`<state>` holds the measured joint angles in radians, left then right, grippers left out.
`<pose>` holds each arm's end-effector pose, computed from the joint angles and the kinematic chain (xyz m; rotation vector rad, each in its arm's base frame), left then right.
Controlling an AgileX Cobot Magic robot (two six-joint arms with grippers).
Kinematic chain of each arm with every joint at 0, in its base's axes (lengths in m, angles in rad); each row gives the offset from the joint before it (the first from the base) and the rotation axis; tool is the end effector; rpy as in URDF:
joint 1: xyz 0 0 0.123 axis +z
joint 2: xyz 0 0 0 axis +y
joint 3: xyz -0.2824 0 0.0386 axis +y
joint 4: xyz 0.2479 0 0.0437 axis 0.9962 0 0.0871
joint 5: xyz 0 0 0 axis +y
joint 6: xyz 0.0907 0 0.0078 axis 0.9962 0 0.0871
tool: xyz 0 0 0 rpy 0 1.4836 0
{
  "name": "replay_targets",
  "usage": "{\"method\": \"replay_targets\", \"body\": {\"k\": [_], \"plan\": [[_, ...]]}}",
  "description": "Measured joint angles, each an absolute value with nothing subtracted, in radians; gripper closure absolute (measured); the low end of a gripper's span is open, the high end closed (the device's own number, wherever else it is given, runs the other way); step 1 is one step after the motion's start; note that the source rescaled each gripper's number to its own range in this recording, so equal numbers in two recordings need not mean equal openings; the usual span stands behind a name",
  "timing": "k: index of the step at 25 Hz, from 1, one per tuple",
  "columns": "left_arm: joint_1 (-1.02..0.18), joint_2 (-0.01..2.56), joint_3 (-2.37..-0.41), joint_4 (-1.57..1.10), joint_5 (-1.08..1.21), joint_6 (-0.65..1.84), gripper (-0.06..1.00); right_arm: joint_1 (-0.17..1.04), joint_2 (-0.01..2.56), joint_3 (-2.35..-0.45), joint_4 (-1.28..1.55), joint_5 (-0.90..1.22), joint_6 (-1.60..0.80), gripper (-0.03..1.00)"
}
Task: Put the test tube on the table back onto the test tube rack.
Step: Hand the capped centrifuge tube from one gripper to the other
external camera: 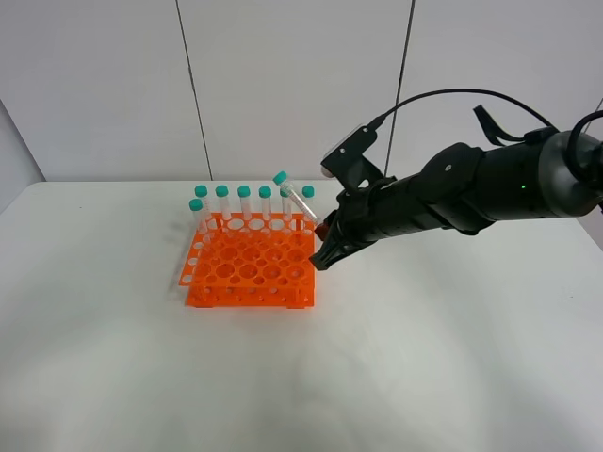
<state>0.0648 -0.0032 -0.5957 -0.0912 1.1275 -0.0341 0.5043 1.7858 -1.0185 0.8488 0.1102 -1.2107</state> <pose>-0.0198 -0.0088 0.2978 -0.0862 2.0082 -0.0882 0.3228 0.1868 0.1879 -1.0172 2.0924 0.1661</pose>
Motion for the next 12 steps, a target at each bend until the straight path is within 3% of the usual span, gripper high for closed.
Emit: {"method": "replay_targets", "body": {"k": [12], "plan": [[0.065,-0.003,-0.596,-0.091,1.128,-0.034,-0.06,0.724,1.786,-1.018,0.88,0.052,-1.299,0.96]]}}
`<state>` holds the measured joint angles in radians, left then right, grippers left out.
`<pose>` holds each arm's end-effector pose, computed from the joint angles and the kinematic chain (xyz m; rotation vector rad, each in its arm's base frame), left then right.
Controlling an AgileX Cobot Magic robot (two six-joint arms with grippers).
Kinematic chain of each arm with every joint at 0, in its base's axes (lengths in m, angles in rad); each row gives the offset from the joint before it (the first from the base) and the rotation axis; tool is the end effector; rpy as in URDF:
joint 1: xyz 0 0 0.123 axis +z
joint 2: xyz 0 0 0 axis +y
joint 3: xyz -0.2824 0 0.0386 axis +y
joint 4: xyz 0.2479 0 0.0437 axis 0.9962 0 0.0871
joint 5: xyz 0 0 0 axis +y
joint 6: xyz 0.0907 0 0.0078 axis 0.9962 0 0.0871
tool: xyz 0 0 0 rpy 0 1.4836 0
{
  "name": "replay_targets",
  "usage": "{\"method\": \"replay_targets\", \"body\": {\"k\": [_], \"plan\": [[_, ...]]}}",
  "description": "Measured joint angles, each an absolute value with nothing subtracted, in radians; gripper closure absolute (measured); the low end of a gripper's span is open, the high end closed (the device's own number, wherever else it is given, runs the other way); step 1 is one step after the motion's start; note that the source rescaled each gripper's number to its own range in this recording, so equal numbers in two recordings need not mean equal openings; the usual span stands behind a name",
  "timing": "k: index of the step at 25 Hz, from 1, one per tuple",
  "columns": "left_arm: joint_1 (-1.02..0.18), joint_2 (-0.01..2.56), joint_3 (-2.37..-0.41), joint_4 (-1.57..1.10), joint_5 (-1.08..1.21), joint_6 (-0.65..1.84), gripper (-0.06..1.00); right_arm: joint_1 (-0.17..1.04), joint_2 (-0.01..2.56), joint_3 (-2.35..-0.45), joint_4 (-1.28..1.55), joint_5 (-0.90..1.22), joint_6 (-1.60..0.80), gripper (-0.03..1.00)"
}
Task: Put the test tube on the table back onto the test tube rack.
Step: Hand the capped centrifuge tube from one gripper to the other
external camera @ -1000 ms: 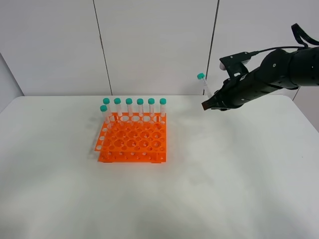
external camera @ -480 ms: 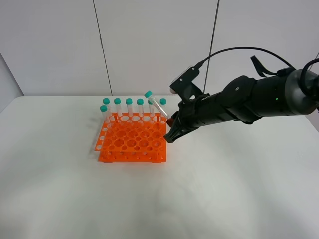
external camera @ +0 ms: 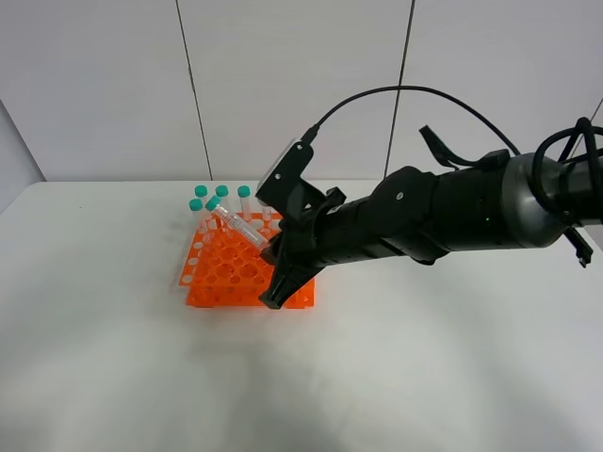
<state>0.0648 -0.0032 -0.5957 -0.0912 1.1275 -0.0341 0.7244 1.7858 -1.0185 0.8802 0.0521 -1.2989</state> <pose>-0.0198 -0.0088 0.2978 -0.0862 2.0082 -0.0882 0.2787 0.2516 0.1904 -1.2580 1.9157 0.2046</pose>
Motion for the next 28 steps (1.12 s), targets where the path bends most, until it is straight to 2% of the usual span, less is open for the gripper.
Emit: {"method": "replay_targets", "body": {"k": [6,15,19,28], "plan": [[0.065,-0.003,-0.596,-0.091,1.128,-0.034,-0.06,0.835,1.786,-1.018,0.879,-0.028,-1.365,0.96],[0.065,-0.003,-0.595,-0.091,1.128,-0.034,-0.06,0.862,1.786,-1.018,0.842,-0.071,-1.378,0.96],[0.065,-0.003,-0.595,-0.091,1.128,-0.034,-0.06,0.913,1.786,-1.018,0.836,-0.077,-1.378,0.96],[0.065,-0.003,-0.595,-0.091,1.128,-0.034,-0.06,1.017,1.786,-1.018,0.823,-0.183,-1.185,0.96]]}}
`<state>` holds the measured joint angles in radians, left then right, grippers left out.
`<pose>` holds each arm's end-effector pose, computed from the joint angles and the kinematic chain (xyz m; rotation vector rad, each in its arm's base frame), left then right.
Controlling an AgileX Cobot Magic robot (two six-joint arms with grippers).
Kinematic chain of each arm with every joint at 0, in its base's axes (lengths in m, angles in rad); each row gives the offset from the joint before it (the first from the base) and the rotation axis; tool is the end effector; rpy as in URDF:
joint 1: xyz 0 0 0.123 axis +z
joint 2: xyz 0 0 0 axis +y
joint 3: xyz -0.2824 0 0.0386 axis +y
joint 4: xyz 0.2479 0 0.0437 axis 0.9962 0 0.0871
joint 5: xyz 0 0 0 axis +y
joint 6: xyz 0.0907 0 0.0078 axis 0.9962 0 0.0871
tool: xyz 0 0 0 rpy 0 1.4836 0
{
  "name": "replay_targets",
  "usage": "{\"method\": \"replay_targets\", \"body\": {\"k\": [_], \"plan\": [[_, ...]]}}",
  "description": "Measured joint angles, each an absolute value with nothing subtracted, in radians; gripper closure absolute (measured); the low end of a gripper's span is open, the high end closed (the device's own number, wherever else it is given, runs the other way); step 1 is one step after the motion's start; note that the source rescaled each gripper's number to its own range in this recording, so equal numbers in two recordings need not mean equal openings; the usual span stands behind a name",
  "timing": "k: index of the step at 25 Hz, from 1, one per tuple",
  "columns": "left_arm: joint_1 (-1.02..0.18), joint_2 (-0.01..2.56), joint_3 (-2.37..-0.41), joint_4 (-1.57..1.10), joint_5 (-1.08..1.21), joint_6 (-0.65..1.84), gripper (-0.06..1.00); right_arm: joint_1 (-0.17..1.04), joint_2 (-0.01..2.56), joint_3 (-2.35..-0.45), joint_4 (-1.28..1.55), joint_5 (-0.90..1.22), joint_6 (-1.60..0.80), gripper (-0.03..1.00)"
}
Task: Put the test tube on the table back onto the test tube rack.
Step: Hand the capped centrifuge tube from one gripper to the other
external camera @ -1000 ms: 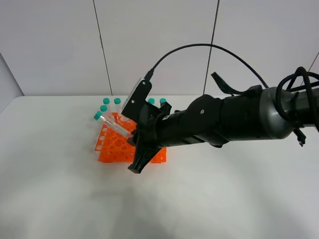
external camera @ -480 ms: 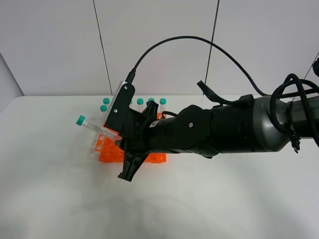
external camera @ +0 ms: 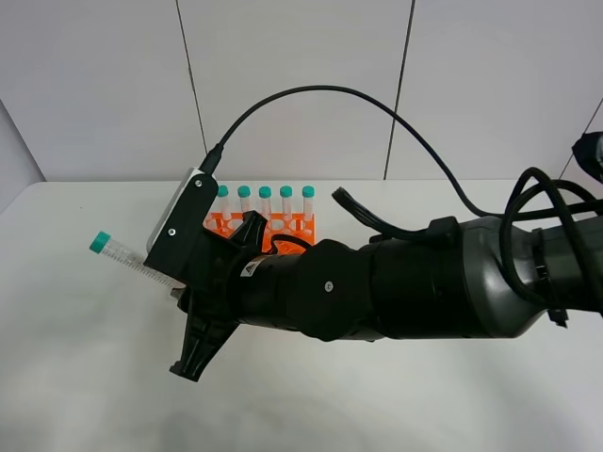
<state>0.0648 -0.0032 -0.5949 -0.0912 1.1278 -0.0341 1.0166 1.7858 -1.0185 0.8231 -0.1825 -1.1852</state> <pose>-0.0197 -0.0088 0.2976 -0.0863 2.0093 -0.0883 0.2120 0.3197 0.2024 -1.2998 1.6874 0.2411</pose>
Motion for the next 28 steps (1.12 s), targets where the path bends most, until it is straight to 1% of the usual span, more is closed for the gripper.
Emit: {"method": "replay_targets", "body": {"k": [3,7,12,17,19,22,28], "plan": [[0.065,-0.003,-0.595,-0.091,1.128,-0.034,-0.06,1.019,1.786,-1.018,0.766,-0.216,-1.045,0.96],[0.065,-0.003,-0.595,-0.091,1.128,-0.034,-0.06,1.021,1.786,-1.018,0.59,-0.25,-0.837,0.96],[0.065,-0.003,-0.595,-0.091,1.128,-0.034,-0.06,1.031,1.786,-1.018,0.218,-0.354,-0.469,0.96],[0.065,-0.003,-0.595,-0.091,1.128,-0.034,-0.06,1.039,1.786,-1.018,-0.184,-0.361,-0.036,0.96],[0.065,-0.003,-0.595,-0.091,1.128,-0.034,-0.06,1.037,1.786,-1.018,-0.291,-0.371,0.083,0.96],[0.065,-0.003,-0.595,-0.091,1.128,-0.034,-0.06,1.037,1.786,-1.018,-0.387,-0.39,0.173,0.96],[0.065,-0.003,-0.595,-0.091,1.128,-0.034,-0.06,1.024,1.786,-1.018,-0.411,-0.402,0.192,0.96]]}}
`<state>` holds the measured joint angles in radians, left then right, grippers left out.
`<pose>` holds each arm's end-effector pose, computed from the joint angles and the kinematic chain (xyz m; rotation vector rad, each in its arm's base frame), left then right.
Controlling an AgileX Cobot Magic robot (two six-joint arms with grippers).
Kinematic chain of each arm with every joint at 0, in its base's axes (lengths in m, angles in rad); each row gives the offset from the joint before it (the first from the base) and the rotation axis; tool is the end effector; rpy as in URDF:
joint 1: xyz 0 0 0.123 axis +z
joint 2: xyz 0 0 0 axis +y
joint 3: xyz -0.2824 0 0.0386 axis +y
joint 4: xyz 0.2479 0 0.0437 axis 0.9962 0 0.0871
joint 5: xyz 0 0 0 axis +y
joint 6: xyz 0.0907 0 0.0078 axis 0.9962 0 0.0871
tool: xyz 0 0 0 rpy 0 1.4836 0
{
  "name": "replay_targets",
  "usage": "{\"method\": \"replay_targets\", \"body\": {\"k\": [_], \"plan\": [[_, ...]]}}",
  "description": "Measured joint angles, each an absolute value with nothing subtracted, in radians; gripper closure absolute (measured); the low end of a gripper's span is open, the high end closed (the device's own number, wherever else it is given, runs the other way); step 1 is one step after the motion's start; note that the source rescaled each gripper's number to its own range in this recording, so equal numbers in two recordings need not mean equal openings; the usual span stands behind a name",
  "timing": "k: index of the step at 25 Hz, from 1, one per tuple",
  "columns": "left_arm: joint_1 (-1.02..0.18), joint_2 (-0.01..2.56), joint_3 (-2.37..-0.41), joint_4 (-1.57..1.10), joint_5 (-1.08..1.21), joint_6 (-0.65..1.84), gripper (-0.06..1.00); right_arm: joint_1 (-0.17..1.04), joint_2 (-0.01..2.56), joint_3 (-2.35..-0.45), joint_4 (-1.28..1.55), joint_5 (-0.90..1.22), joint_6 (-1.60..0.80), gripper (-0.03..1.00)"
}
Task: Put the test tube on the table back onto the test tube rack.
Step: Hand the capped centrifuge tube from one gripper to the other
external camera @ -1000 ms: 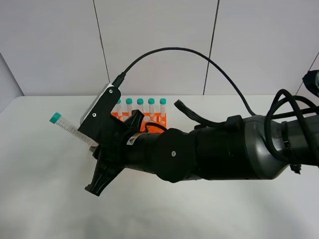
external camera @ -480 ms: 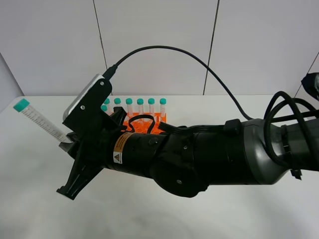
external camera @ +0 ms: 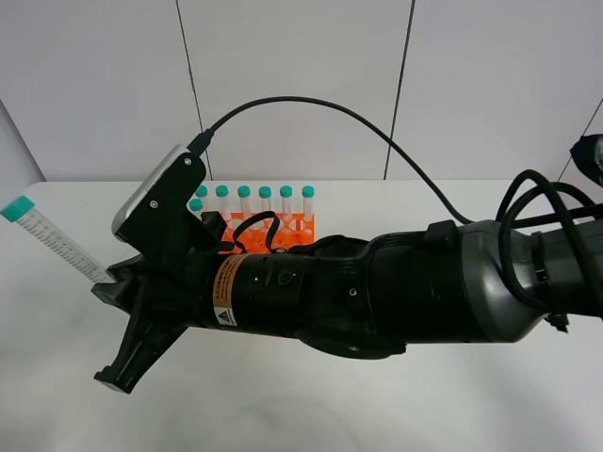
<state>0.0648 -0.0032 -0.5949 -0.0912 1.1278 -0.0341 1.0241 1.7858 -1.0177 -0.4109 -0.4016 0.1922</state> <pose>-0.0197 -0.0088 0.2976 -0.0863 2.0093 -0.0883 0.1918 0.3424 0.2223 -1.1958 1.5284 0.7125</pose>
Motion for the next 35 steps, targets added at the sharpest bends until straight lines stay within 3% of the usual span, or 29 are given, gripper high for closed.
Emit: {"method": "replay_targets", "body": {"k": [26,35], "plan": [[0.065,-0.003,-0.591,-0.091,1.129,-0.034,-0.06,1.019,1.786,-0.951,-0.41,-0.569,0.216,0.96],[0.065,-0.003,-0.591,-0.091,1.129,-0.034,-0.06,0.916,1.786,-0.948,-0.438,-0.552,0.215,0.96]]}}
